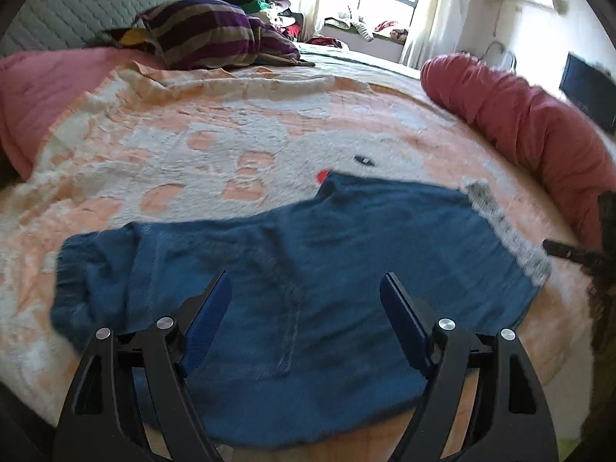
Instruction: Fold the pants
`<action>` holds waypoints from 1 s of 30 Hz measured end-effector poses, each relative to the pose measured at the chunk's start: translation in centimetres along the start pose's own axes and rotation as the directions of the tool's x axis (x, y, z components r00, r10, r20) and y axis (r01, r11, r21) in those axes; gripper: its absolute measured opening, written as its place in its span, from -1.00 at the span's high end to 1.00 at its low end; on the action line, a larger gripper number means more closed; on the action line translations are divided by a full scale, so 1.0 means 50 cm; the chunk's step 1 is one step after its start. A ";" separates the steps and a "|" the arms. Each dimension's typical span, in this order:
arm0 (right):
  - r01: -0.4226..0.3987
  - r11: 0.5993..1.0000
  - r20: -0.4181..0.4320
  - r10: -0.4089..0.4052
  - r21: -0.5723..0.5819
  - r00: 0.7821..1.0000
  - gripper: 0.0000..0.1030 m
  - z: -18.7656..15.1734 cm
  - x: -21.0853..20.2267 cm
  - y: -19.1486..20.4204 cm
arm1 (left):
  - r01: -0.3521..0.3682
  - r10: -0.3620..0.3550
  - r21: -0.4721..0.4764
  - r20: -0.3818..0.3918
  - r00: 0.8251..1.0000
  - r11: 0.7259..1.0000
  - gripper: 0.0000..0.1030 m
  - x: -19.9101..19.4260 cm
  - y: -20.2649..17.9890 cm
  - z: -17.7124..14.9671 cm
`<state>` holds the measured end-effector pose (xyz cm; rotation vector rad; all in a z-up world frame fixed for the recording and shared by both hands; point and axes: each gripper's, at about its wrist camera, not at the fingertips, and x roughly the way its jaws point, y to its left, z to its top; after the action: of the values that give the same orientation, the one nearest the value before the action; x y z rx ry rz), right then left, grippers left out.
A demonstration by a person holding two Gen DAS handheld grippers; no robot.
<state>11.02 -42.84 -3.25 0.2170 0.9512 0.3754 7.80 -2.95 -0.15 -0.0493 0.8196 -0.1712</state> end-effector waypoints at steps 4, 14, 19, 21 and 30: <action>0.009 1.000 -0.044 -0.008 0.019 0.999 -0.08 -0.019 0.022 -0.004 | -0.036 0.038 0.024 -0.058 0.998 0.999 -0.52 0.015 -0.003 -0.045; 0.031 1.000 -0.070 -0.031 -0.001 0.997 0.24 -0.057 0.054 0.019 | -0.068 0.070 0.027 -0.094 0.993 0.997 -0.54 0.032 0.000 -0.070; 0.026 0.999 -0.049 -0.028 -0.040 0.998 0.64 -0.054 0.031 0.034 | -0.076 0.078 0.026 -0.095 0.992 0.997 -0.54 0.034 -0.002 -0.070; 0.040 0.998 -0.026 -0.041 -0.053 0.999 0.68 -0.052 0.010 0.035 | -0.079 0.081 0.026 -0.095 0.992 0.997 -0.54 0.034 -0.002 -0.070; 0.097 0.993 -0.057 -0.101 -0.064 0.993 0.64 -0.074 0.024 0.025 | -0.072 0.074 0.023 -0.102 0.992 0.997 -0.54 0.039 0.003 -0.072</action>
<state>8.33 -41.16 -5.81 0.1025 1.0041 0.3207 6.47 -3.07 -4.01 0.0077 0.9214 -0.1129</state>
